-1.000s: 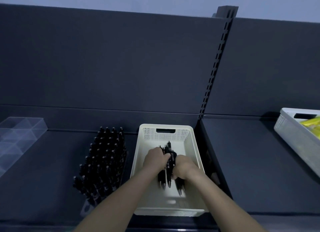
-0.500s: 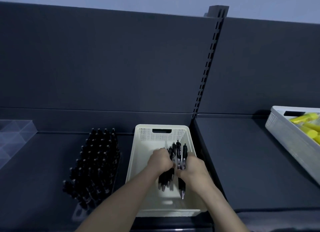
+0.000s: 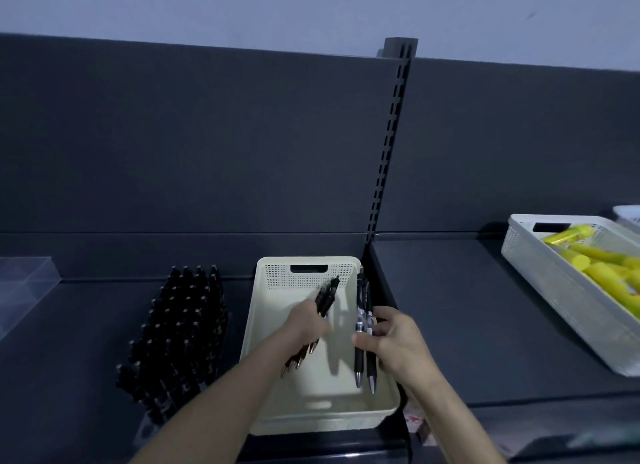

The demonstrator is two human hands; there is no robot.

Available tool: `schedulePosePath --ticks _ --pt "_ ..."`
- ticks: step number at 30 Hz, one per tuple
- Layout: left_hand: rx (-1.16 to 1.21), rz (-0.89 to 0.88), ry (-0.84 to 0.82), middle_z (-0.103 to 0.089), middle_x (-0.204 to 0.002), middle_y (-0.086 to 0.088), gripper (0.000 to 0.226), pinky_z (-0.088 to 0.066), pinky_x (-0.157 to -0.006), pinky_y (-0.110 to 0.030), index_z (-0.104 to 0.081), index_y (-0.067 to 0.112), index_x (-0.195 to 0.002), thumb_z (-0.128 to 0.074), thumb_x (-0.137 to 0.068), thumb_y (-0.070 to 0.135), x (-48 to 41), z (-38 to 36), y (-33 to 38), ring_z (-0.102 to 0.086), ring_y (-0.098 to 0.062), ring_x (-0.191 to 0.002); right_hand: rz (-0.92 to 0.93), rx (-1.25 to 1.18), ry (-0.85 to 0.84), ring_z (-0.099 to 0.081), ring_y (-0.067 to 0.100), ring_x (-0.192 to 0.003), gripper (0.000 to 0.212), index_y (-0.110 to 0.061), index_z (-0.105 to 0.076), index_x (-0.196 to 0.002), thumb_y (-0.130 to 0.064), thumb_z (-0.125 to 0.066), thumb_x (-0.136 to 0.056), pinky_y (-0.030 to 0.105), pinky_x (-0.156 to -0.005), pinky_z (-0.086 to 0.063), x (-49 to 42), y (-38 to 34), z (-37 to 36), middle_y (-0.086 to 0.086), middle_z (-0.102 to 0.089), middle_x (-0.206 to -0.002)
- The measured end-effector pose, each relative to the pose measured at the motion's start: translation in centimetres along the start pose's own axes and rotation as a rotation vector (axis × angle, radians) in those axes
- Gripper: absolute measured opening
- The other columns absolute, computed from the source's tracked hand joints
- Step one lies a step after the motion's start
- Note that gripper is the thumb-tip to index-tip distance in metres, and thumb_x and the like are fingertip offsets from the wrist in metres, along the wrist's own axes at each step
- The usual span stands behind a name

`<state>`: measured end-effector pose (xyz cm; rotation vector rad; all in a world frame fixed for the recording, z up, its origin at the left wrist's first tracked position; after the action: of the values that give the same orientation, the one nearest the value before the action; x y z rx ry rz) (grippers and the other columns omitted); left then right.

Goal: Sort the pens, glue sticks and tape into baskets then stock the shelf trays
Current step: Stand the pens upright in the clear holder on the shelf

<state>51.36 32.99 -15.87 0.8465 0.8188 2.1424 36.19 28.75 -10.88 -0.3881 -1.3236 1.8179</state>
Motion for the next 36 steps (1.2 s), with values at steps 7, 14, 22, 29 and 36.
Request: schedulePosePath --ticks 7,14,22,29,36 --pt "0.732 -0.111 -0.107 -0.065 -0.076 -0.01 0.014 -0.044 -0.047 -0.023 -0.052 0.007 -0.089 -0.059 -0.084 -0.004 7.6 2.2 2.9 -0.06 -0.014 -0.056 0.108 -0.067 -0.004 -0.053 0.001 -0.055 0.028 -0.013 -0.055 -0.096 -0.011 -0.075 -0.075 0.012 -0.051 -0.039 2.0 -1.9 0.2 -0.003 -0.051 -0.068" --pt "0.735 -0.205 0.045 -0.061 -0.072 -0.002 0.016 -0.044 -0.047 -0.019 -0.057 0.011 -0.09 -0.062 -0.082 -0.003 12.9 2.4 3.5 -0.056 -0.007 -0.053 0.296 0.112 -0.011 -0.051 0.006 -0.058 0.024 -0.02 -0.059 -0.094 -0.012 -0.073 -0.076 0.012 -0.052 -0.041 4.9 -3.5 -1.4 -0.006 -0.055 -0.066" --pt "0.708 -0.207 0.277 -0.067 -0.069 0.004 0.017 -0.05 -0.054 -0.018 -0.06 0.014 -0.083 -0.069 -0.079 0.0 18.3 6.4 -0.6 -0.063 -0.005 -0.063 0.298 -0.109 -0.161 -0.045 -0.001 -0.04 0.008 -0.028 -0.056 -0.089 -0.02 -0.057 -0.091 0.01 -0.04 -0.033 8.1 -4.5 -4.7 -0.002 -0.058 -0.061" --pt "0.699 -0.161 0.246 -0.072 -0.096 -0.011 0.02 -0.056 -0.074 -0.026 -0.062 0.012 -0.095 -0.071 -0.078 0.005 21.6 9.7 -6.7 -0.068 -0.021 -0.089 0.141 -0.317 -0.26 -0.034 0.009 -0.039 0.014 -0.006 -0.056 -0.089 -0.012 -0.046 -0.096 0.018 -0.039 -0.025 9.4 -5.6 -9.3 -0.003 -0.065 -0.058" --pt "0.617 -0.151 0.239 -0.07 -0.09 -0.005 0.016 -0.048 -0.067 -0.018 -0.061 0.013 -0.092 -0.07 -0.079 0.008 22.8 15.3 -12.9 -0.065 -0.015 -0.083 0.12 -0.371 -0.142 -0.045 0.013 -0.046 0.021 -0.007 -0.05 -0.078 0.007 -0.044 -0.092 0.019 -0.041 -0.044 9.7 -6.8 -14.0 0.009 -0.059 -0.07"
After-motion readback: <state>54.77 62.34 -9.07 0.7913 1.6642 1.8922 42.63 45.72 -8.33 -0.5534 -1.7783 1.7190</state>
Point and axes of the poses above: each hand's wrist, its own x-axis away from the middle knuckle, its own z-axis out of the back of the hand, y = z × x, the point moved 5 cm from there along -x, towards the middle knuckle
